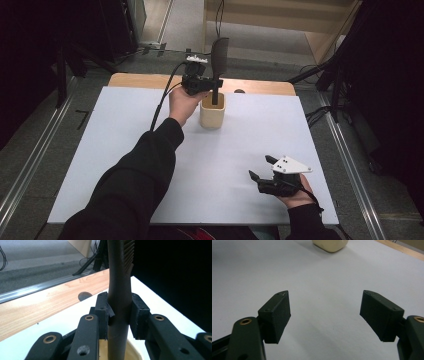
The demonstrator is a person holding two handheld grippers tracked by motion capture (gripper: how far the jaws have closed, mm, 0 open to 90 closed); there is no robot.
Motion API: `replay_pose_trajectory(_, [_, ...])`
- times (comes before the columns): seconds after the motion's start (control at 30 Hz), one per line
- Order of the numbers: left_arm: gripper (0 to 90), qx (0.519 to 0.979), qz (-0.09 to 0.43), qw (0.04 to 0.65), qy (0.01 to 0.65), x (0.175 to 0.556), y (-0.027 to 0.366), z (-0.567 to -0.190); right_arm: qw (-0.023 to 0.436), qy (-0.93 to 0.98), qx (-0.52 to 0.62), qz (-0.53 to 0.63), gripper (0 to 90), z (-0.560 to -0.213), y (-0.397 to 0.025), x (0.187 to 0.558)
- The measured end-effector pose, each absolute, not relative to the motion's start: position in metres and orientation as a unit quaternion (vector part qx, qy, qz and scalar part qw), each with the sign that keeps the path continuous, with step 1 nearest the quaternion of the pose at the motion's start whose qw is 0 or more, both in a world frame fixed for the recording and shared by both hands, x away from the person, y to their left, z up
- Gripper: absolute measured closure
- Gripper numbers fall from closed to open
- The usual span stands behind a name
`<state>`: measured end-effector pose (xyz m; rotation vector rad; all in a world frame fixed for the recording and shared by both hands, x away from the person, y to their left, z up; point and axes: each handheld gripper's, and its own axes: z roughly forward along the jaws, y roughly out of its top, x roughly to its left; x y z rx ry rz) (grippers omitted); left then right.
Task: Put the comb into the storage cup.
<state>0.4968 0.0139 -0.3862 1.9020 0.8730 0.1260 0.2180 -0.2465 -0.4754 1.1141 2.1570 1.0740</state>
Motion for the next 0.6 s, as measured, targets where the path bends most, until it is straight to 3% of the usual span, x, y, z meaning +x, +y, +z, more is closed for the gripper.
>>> replay_pose_trajectory(0.6, [72.4, 0.789, 0.058, 0.491, 0.365, 0.493, 0.016, -0.404, 0.242, 0.79, 0.405, 0.392, 22.7, -0.475, -0.246, 0.218])
